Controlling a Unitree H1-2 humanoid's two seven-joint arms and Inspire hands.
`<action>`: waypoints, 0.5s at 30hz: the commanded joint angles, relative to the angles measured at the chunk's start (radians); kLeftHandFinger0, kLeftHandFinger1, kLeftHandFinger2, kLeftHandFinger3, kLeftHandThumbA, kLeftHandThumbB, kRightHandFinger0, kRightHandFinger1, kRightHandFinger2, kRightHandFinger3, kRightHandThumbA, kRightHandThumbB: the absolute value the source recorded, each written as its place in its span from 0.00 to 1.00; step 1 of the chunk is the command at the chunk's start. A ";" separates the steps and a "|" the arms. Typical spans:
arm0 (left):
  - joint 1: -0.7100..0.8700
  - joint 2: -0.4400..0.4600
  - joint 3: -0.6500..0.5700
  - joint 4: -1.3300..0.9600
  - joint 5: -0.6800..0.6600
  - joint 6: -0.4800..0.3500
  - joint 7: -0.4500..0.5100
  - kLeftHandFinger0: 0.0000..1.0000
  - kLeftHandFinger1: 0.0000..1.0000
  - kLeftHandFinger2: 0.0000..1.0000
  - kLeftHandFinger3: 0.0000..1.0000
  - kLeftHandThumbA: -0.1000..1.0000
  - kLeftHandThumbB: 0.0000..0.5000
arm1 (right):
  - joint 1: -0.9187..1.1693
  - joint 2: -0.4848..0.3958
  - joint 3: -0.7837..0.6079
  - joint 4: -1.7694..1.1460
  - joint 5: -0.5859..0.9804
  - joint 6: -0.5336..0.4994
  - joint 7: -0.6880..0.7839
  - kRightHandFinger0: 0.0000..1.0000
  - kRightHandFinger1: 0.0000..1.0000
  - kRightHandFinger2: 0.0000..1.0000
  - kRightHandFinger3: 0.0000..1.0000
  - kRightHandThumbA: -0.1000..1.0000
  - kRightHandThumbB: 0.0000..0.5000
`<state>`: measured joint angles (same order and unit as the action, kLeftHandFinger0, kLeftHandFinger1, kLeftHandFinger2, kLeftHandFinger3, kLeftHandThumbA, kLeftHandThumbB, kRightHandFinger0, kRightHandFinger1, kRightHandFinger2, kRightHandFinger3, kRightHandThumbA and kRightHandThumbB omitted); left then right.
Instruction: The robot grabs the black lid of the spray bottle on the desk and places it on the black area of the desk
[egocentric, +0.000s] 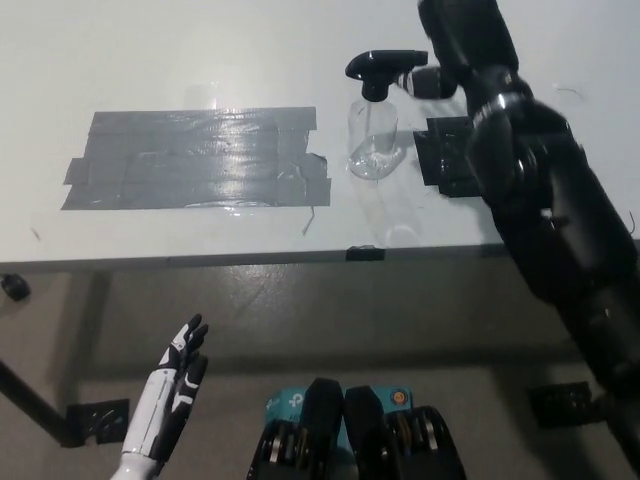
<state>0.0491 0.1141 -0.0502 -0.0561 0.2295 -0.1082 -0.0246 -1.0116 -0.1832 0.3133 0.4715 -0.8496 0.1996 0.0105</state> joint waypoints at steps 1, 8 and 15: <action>-0.010 0.016 -0.011 -0.010 0.041 -0.037 0.016 1.00 1.00 1.00 1.00 1.00 0.10 | -0.090 -0.002 0.026 0.052 -0.046 0.093 0.016 1.00 1.00 1.00 1.00 0.98 1.00; -0.013 0.021 -0.016 -0.014 0.060 -0.038 0.016 1.00 1.00 1.00 1.00 1.00 0.10 | -0.132 -0.004 0.061 0.128 -0.036 0.100 0.003 1.00 1.00 1.00 1.00 0.98 1.00; -0.021 0.025 -0.018 -0.020 0.064 -0.031 0.007 1.00 1.00 1.00 1.00 1.00 0.10 | -0.148 -0.013 0.089 0.161 -0.020 0.097 0.044 1.00 1.00 1.00 1.00 1.00 1.00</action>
<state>0.0416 0.1249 -0.0618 -0.0564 0.2787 -0.1116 -0.0251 -1.0780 -0.1839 0.3955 0.6321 -0.8688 0.2756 0.0313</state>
